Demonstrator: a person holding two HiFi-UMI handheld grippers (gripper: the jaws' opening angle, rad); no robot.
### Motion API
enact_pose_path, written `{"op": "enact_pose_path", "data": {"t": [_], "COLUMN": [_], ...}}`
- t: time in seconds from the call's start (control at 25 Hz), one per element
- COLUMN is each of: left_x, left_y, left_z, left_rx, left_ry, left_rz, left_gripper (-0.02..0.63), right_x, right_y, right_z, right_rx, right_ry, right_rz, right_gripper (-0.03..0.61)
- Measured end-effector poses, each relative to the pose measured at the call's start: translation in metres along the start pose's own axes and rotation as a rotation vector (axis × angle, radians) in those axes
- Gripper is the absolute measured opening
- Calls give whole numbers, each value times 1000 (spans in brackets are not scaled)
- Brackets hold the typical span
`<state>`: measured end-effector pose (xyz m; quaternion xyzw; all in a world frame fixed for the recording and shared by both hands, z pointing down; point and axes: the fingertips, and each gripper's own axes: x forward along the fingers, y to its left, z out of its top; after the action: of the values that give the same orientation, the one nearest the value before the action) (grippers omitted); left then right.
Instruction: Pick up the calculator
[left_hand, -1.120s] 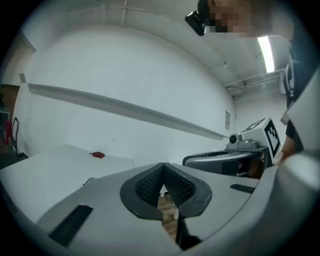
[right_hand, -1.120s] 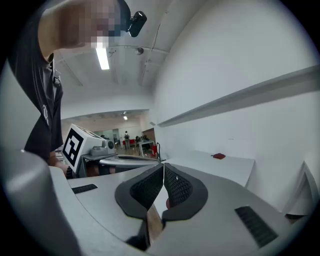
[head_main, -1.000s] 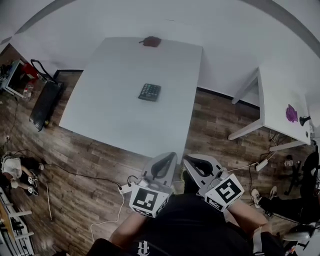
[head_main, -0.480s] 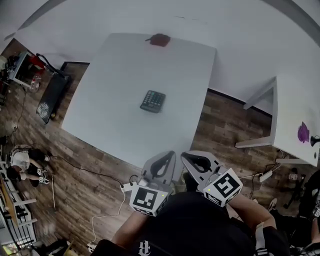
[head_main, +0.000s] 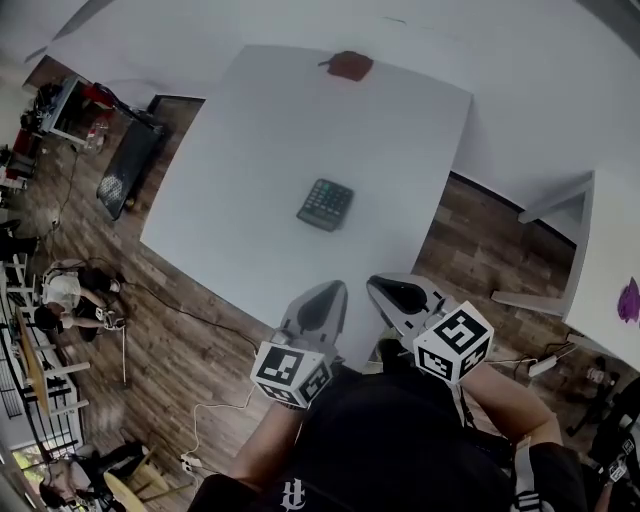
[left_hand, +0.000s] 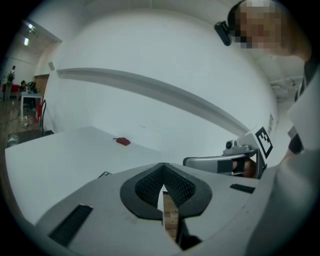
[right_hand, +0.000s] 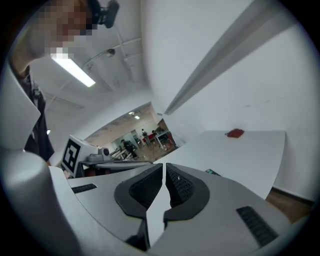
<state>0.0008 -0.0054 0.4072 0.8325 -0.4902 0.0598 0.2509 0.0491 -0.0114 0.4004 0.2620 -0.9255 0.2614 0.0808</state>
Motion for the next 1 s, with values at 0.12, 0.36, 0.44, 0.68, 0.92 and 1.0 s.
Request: {"op": "enact_pose_path", "data": {"t": [0.12,0.36,0.44,0.68,0.92,1.0], "left_x": [19,53,67,110,132,136], "left_y": [40,139,168,246,270,270], "left_z": [-11,-50,-62,-97,-143,-150], "left_rx": [-79,-180,-199,-255,-386,-434], "left_ry": [47,179,240,470,747,806], "left_rz": [38,99,83,30,-142,-215], "left_gripper": [6,6,6,13,118,118], "right_x": [21,71,88,130,155,161], "right_y": [-33,-80,-89,-119,-142,-146], "right_z": [-15,-61,-73,-121,-175,-183], "right_rx": [242,727,820,1077,1230,1280], "right_ry": [39,69,75,128,170,177], "right_rz": [-4,1,14,28,4,-2], "right_gripper": [15,80,89,115,132,138]}}
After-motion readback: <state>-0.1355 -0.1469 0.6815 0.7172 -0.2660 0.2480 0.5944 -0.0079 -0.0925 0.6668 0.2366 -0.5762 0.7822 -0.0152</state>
